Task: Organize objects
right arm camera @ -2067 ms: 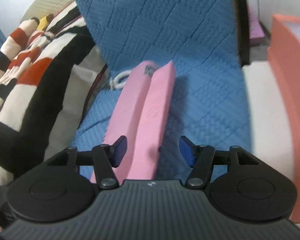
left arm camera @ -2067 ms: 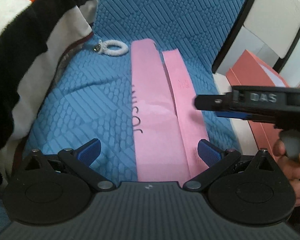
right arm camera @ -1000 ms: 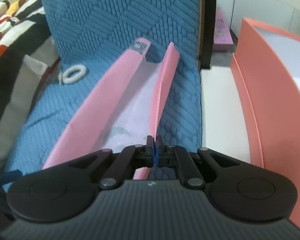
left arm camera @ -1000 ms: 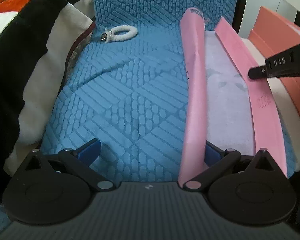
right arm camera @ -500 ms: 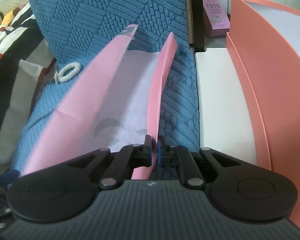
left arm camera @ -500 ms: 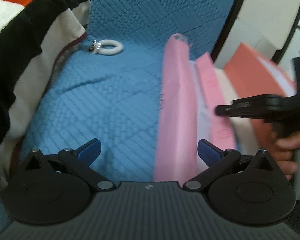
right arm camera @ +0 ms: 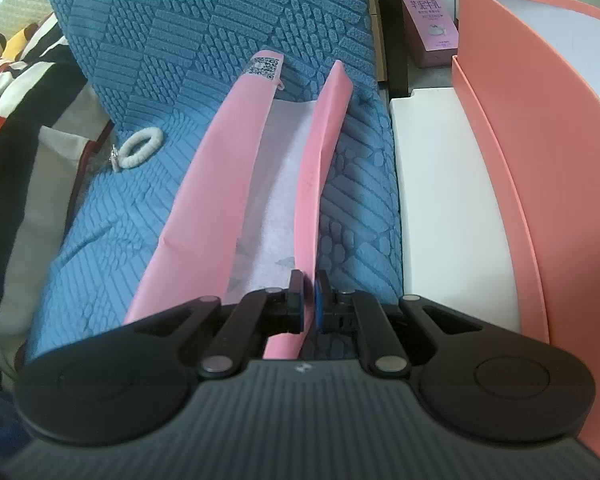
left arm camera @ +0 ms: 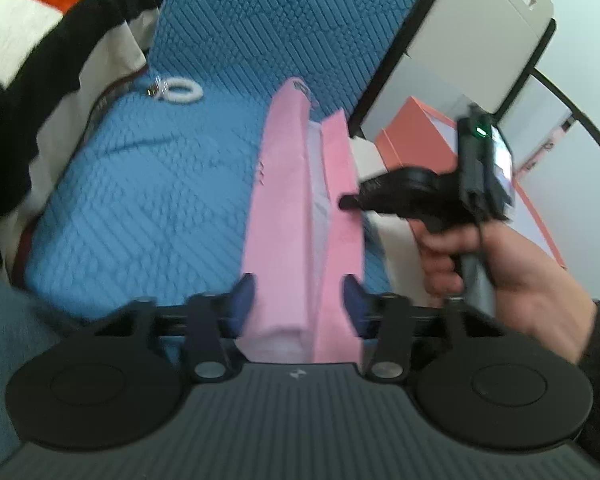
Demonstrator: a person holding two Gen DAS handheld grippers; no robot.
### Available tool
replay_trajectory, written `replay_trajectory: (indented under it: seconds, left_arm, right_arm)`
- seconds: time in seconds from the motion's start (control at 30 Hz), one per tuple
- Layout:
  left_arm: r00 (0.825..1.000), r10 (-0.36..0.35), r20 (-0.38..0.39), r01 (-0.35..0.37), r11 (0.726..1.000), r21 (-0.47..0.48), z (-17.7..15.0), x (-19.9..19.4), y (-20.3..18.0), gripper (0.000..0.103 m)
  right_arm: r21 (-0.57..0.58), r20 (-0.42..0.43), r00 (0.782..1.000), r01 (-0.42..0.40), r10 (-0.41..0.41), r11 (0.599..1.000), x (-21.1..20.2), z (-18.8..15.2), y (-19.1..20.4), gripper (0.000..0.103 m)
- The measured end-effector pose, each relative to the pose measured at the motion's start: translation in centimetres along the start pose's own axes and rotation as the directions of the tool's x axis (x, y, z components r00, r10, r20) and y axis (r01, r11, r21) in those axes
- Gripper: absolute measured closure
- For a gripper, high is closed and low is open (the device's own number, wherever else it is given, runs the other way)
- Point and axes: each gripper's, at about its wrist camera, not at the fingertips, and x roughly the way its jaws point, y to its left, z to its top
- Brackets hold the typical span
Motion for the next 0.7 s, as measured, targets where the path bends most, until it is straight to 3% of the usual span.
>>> replay_trajectory:
  seconds: [0.07,0.27,0.37,0.57,0.7]
  left_arm:
    - [0.999,-0.001,-0.045,0.001,1.0,-0.011,-0.9,0.2,-0.1,0.075]
    - [0.986,0.058,-0.154,-0.056,0.998,0.016,-2.6,3.8,-0.3,0.079]
    - [0.985,0.094,-0.142,-0.088,0.995,0.047,-2.3,4.9,-0.2,0.079]
    - [0.999,0.026,-0.025,-0.025,1.0,0.01,-1.4,5.4,0.5,0.079]
    - [1.0,0.008,-0.017,-0.009,1.0,-0.015,-1.1,6.4,1.0,0.079]
  right_arm:
    - [-0.006,-0.002,1.0,0.001,-0.001,1.0,0.1,0.0,0.0,0.094]
    - [-0.025,-0.005,1.0,0.005,-0.006,1.0,0.2,0.1,0.2,0.094]
    - [-0.025,-0.003,1.0,0.006,-0.006,1.0,0.2,0.0,0.1,0.094]
    - [-0.05,-0.008,1.0,0.02,-0.02,0.999,0.6,-0.2,0.6,0.094]
    - [-0.067,-0.003,1.0,0.029,-0.03,0.997,0.6,-0.2,0.9,0.094]
